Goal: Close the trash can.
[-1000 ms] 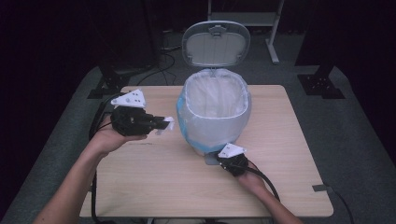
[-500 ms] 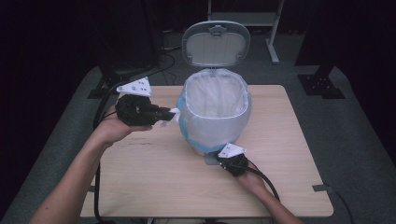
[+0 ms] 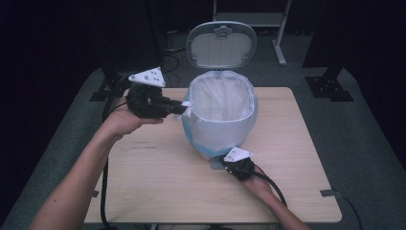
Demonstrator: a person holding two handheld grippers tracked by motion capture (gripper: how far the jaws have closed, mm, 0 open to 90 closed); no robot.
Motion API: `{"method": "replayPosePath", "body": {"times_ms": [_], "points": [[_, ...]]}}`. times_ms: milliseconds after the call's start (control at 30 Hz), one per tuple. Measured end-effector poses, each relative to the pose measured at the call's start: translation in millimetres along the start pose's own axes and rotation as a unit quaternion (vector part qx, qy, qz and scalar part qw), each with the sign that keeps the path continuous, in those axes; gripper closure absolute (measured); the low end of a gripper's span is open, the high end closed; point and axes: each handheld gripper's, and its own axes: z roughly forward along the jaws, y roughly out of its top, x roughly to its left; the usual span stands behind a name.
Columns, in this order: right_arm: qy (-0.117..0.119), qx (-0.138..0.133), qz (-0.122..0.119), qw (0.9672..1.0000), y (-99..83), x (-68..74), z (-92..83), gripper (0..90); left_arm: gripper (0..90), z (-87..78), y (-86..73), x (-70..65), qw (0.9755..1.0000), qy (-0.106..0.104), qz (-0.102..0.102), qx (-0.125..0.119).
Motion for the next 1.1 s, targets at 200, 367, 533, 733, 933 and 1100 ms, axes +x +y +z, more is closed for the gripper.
{"method": "replayPosePath", "body": {"times_ms": [200, 367, 533, 733, 933, 1100], "points": [[0.000, -0.001, 0.002, 1.0000, 0.0, 0.3, 0.1, 90.0, 83.0, 5.8, 11.5, 1.3, 1.0000, -0.005, 0.004, 0.002], [0.001, 0.000, 0.002, 1.0000, -0.1, -0.1, -0.1, 90.0, 83.0, 10.2, 19.1, 4.8, 1.0000, -0.005, 0.003, 0.002], [0.002, 0.000, 0.003, 1.0000, -0.1, -0.4, -0.1, 90.0, 83.0, 14.4, 26.1, 8.2, 0.9999, -0.007, 0.006, 0.004], [0.002, 0.000, 0.003, 1.0000, -0.1, -0.6, -0.1, 90.0, 83.0, 19.5, 36.8, 9.6, 0.9999, -0.010, 0.010, 0.004], [0.002, 0.000, 0.003, 1.0000, -0.1, -0.5, -0.1, 90.0, 82.9, 27.8, 46.4, 12.4, 0.9998, -0.015, 0.013, 0.005], [0.001, 0.000, 0.002, 1.0000, -0.1, -0.3, -0.1, 90.0, 82.9, 37.6, 52.9, 15.0, 0.9997, -0.019, 0.014, 0.010]]}}
